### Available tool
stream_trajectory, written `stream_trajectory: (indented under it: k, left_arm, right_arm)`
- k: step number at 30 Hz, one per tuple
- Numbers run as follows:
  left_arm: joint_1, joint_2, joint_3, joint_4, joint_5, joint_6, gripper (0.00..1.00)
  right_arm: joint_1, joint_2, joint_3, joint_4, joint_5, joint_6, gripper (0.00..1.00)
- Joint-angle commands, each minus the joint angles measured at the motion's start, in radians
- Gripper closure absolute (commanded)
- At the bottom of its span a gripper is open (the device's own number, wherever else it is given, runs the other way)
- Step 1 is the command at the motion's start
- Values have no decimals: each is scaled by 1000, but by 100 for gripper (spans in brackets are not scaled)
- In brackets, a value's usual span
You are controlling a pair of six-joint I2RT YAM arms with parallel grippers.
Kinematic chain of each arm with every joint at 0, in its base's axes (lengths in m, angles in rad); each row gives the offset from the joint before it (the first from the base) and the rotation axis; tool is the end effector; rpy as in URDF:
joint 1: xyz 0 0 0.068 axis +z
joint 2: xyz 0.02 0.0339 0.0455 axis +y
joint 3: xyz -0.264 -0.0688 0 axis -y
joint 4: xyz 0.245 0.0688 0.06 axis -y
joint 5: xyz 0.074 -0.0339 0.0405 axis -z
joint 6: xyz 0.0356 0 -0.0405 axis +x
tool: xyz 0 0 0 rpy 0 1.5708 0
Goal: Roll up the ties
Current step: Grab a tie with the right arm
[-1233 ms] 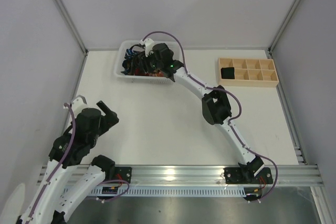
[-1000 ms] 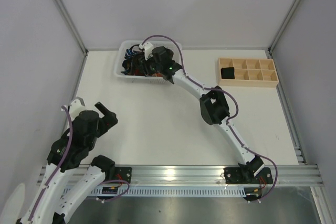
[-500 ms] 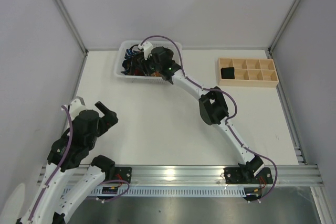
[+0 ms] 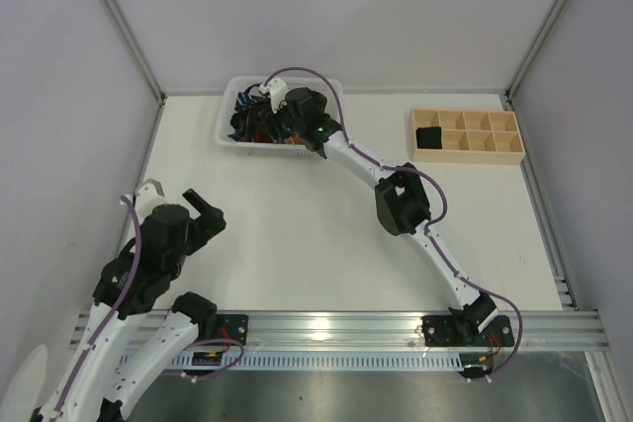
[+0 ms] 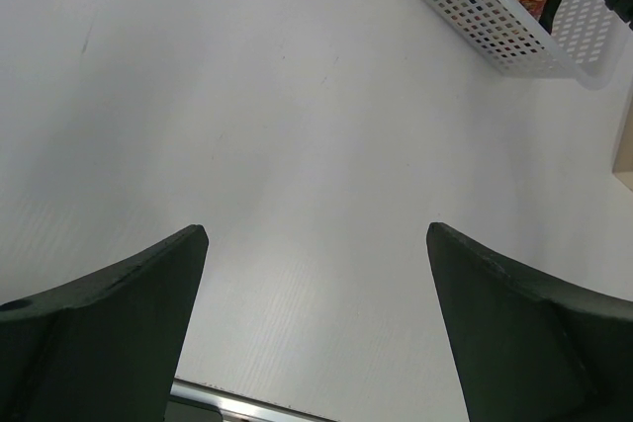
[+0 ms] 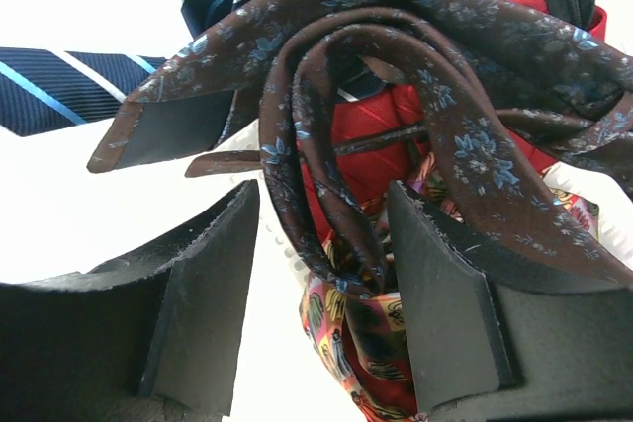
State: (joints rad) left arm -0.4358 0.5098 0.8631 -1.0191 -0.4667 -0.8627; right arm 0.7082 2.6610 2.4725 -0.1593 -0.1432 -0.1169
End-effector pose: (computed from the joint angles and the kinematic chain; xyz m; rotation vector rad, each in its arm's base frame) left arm 0.0810 -0.0200 0.3180 -0.6980 2.0480 -0.2248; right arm 0.4590 0.3998 0.2113 -0.8713 1.7462 0.5319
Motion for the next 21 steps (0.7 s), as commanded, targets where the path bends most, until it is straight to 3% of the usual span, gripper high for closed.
stream_trajectory:
  k: [1, 12, 18, 21]
  left_arm:
    - [5, -10, -12, 22, 0, 2, 0]
    - [5, -16, 1, 7, -4, 8, 0]
    - [5, -4, 8, 10, 0, 16, 0]
    - [5, 1, 19, 13, -1, 19, 0]
  right_arm:
    - [8, 13, 36, 32, -19, -15, 40]
    - [4, 51, 42, 50, -12, -1, 48]
    - [1, 50, 71, 84, -15, 11, 73]
    - [0, 36, 72, 87, -29, 8, 95]
